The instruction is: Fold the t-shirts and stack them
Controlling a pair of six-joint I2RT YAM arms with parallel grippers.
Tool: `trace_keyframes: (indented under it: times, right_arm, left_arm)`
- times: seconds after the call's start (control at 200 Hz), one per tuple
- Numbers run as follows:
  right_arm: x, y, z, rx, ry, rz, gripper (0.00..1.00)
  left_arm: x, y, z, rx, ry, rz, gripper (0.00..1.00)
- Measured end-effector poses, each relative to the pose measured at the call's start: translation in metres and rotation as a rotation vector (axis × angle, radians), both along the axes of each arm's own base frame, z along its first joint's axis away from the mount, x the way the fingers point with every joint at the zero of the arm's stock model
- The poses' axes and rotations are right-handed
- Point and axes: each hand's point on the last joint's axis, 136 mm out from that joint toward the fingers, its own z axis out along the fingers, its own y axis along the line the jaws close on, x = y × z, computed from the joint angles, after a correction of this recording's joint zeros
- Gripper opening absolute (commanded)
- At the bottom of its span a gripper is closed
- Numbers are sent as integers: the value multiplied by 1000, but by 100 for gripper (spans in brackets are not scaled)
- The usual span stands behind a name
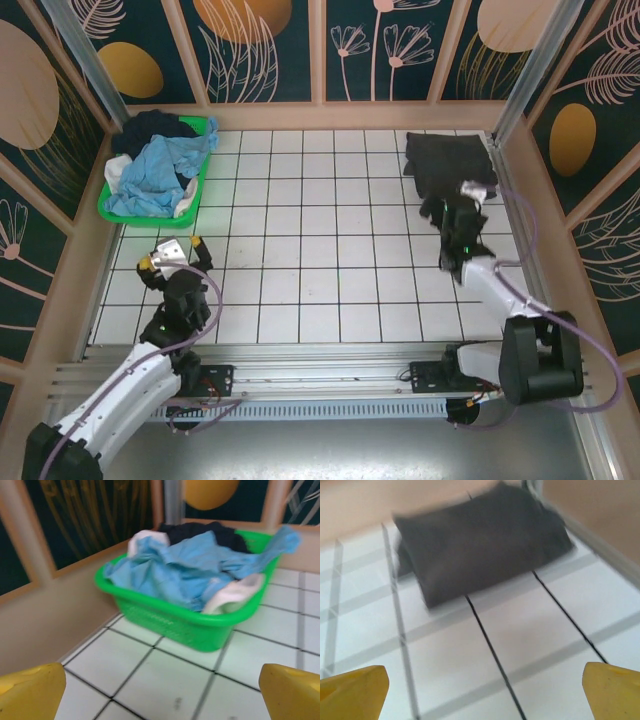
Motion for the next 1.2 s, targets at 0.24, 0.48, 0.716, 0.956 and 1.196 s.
trace_keyframes:
  times: [0.24,0.48,0.716,0.956,1.196]
  right_arm:
    - [-3,-30,13,8,-188,-44,99]
    - [-14,-24,8,-63,-290,-1,99]
    - [1,-38,26,-84,-359,-41,99]
    - [16,-21,15,-72,-386,60,99]
    - [25,-10,10,-85,-367,98,99]
  left_arm:
    - [18,49,-37,-51,84,113,99]
    - [81,25,-46,-104,123,-73,99]
    - [133,-4,-33,-121,60,-261,99]
    - [110,-13,-54,-119,42,-317,99]
    - [114,-13,-40,-110,-11,-320,99]
